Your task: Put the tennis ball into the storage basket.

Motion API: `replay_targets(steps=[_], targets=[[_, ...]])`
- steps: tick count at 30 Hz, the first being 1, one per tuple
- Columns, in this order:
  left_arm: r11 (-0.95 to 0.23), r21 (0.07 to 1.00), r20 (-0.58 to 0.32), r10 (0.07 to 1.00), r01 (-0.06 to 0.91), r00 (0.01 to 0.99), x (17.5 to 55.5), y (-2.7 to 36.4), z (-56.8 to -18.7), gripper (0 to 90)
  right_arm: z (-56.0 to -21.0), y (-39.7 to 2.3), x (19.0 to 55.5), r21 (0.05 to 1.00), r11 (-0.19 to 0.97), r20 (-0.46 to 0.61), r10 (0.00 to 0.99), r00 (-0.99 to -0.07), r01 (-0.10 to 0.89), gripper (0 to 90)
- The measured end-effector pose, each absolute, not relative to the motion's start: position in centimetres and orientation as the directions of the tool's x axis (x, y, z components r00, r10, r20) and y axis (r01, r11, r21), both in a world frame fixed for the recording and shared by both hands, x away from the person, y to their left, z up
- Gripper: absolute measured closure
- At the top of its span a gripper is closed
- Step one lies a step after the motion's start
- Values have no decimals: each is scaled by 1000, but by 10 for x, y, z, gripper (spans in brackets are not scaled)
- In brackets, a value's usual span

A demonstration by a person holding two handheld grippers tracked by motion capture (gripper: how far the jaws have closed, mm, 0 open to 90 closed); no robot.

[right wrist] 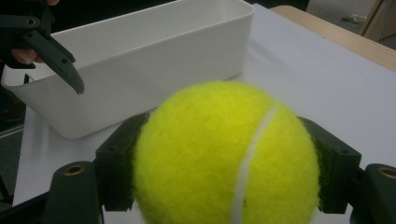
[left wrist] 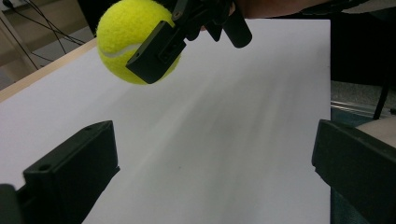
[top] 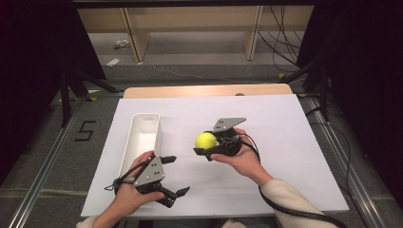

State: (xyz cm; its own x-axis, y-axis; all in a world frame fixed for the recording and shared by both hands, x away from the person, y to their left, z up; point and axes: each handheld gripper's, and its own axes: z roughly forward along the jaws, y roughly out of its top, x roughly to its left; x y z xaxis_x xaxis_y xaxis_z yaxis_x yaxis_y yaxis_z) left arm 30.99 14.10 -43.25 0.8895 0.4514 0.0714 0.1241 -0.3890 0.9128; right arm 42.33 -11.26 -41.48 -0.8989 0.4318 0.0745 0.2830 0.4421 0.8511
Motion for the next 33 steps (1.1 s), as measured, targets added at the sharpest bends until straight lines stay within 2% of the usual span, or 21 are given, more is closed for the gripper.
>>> replay_targets(steps=[33], targets=[[-388,913,70,451,125,890,310,141,-433,0,-412,-108,427,857,430,79,436,-897,284,263]])
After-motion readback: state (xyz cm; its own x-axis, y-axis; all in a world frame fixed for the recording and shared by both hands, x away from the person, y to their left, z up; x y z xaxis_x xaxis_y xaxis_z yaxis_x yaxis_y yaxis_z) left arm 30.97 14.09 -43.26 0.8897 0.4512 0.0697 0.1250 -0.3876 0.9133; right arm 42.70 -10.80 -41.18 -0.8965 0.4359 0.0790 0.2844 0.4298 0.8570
